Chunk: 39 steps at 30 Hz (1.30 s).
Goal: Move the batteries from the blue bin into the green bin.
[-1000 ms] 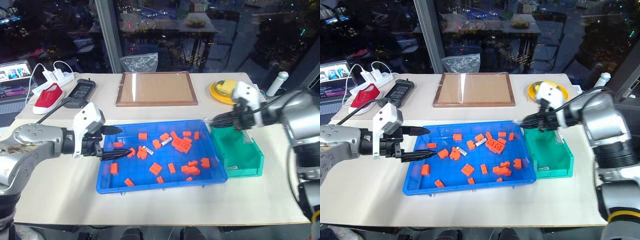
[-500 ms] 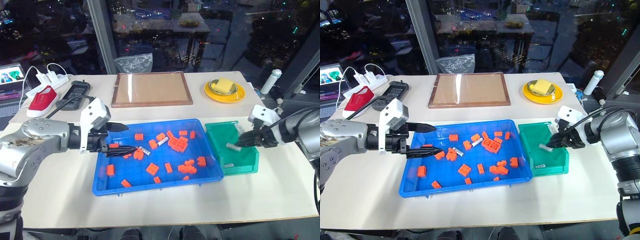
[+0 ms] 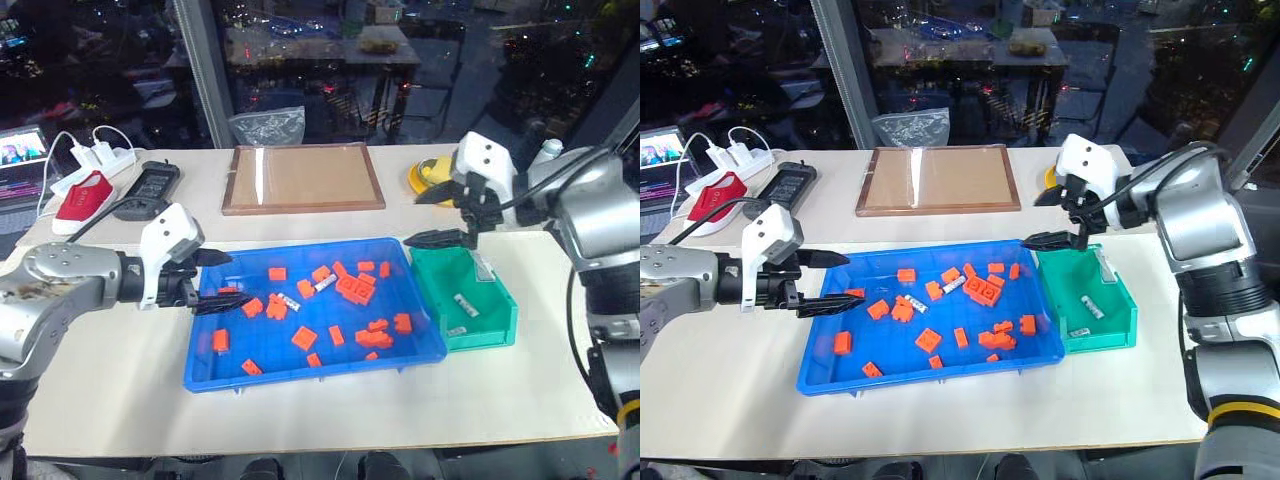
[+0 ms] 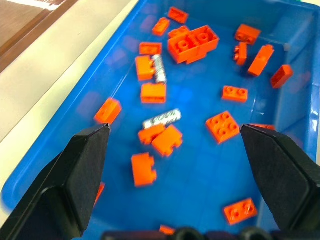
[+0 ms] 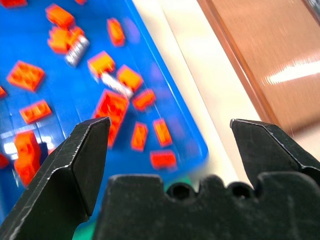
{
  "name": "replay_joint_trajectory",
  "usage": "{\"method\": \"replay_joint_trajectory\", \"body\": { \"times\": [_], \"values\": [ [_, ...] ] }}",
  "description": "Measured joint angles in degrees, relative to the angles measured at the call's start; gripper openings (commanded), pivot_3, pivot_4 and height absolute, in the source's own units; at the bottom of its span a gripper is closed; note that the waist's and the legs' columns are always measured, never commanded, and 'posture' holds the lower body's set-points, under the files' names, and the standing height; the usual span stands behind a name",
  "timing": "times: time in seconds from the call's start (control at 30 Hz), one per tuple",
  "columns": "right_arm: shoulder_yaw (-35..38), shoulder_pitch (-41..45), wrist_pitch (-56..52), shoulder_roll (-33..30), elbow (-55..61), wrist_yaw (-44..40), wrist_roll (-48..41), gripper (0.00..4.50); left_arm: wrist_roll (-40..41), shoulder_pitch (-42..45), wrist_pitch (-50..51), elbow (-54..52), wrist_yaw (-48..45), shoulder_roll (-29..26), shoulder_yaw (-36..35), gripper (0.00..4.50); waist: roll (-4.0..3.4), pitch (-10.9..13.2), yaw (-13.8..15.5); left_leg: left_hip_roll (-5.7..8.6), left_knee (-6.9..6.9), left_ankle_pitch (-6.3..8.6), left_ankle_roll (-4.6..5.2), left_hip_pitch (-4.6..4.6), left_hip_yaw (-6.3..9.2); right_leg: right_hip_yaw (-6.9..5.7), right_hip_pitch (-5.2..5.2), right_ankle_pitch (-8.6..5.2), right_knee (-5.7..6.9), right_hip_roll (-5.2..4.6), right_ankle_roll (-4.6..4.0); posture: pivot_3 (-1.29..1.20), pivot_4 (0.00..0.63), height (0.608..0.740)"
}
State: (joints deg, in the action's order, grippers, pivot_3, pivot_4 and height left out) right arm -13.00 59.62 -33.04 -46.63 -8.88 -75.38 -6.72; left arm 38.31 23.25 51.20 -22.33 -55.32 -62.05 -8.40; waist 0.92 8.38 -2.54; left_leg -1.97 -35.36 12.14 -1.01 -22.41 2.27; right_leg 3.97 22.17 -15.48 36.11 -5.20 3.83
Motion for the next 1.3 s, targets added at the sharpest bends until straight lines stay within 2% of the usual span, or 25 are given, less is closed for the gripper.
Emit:
{"method": "replay_joint_trajectory", "body": {
  "times": [0.23,0.4,0.67,0.97,1.07,1.13,1.2,1.3],
  "values": [
    [-13.82,4.98,11.69,16.45,-10.98,-2.28,6.26,4.48,1.82,-1.32,1.67,-0.46,-0.3,-0.98,-3.58,4.5,-0.01,0.0,-0.66,-0.08,0.01,0.0,0.0,0.1,0.0,0.0,0.07,0.0,0.11,0.11,-0.01,0.0,0.15,0.736],
    [-16.69,6.36,16.83,22.7,-22.9,-3.11,9.18,4.48,3.17,-2.7,3.56,-1.99,0.96,-0.97,-5.18,4.5,0.0,0.0,-0.04,-0.02,-0.01,-0.02,-0.04,0.0,0.03,-0.03,0.04,0.03,0.24,0.03,-0.05,0.0,0.15,0.736],
    [-17.94,10.1,24.23,27.92,-38.62,-0.92,15.21,4.48,9.04,-3.68,6.66,-6.05,2.36,-0.42,-7.42,4.5,-0.01,0.0,-0.3,-0.03,0.02,-0.02,-0.04,0.06,0.07,-0.04,0.04,0.03,0.3,0.06,-0.05,0.0,0.15,0.736],
    [-17.99,11.97,29.5,30.93,-48.85,0.13,19.69,4.48,8.66,-8.5,6.58,-5.7,4.64,-0.53,-9.94,4.5,-0.01,0.0,-1.48,-0.05,0.1,-0.04,-0.07,0.18,0.12,-0.06,0.08,0.03,0.55,0.1,-0.05,0.0,0.15,0.736],
    [-17.94,12.8,31.0,32.34,-51.25,0.67,21.12,3.81,8.81,-8.47,6.47,-5.97,4.76,-0.58,-10.7,4.5,-0.01,0.0,-1.64,-0.06,0.11,-0.04,-0.07,0.23,0.12,-0.06,0.08,0.03,0.58,0.11,-0.05,0.0,0.15,0.736],
    [-17.98,13.08,31.75,33.28,-53.07,0.68,21.96,3.02,8.81,-8.55,6.47,-6.12,4.87,-0.6,-10.71,4.5,-0.01,0.0,-1.62,-0.06,0.11,-0.03,-0.07,0.22,0.12,-0.06,0.08,0.03,0.58,0.11,-0.05,0.0,0.15,0.736],
    [-17.96,13.09,32.41,34.36,-54.4,0.86,22.83,2.42,8.81,-9.13,6.47,-6.21,5.08,-0.61,-10.96,4.5,-0.01,0.0,-1.62,-0.06,0.11,-0.03,-0.08,0.21,0.12,-0.06,0.08,0.03,0.58,0.11,-0.05,0.0,0.15,0.736],
    [-17.83,13.74,33.25,35.16,-55.19,1.43,23.65,2.42,8.87,-9.82,6.48,-6.41,5.2,-0.61,-11.07,4.5,-0.01,0.0,-1.62,-0.06,0.12,-0.04,-0.08,0.22,0.13,-0.06,0.08,0.03,0.59,0.11,-0.05,0.0,0.15,0.736]
  ]
}}
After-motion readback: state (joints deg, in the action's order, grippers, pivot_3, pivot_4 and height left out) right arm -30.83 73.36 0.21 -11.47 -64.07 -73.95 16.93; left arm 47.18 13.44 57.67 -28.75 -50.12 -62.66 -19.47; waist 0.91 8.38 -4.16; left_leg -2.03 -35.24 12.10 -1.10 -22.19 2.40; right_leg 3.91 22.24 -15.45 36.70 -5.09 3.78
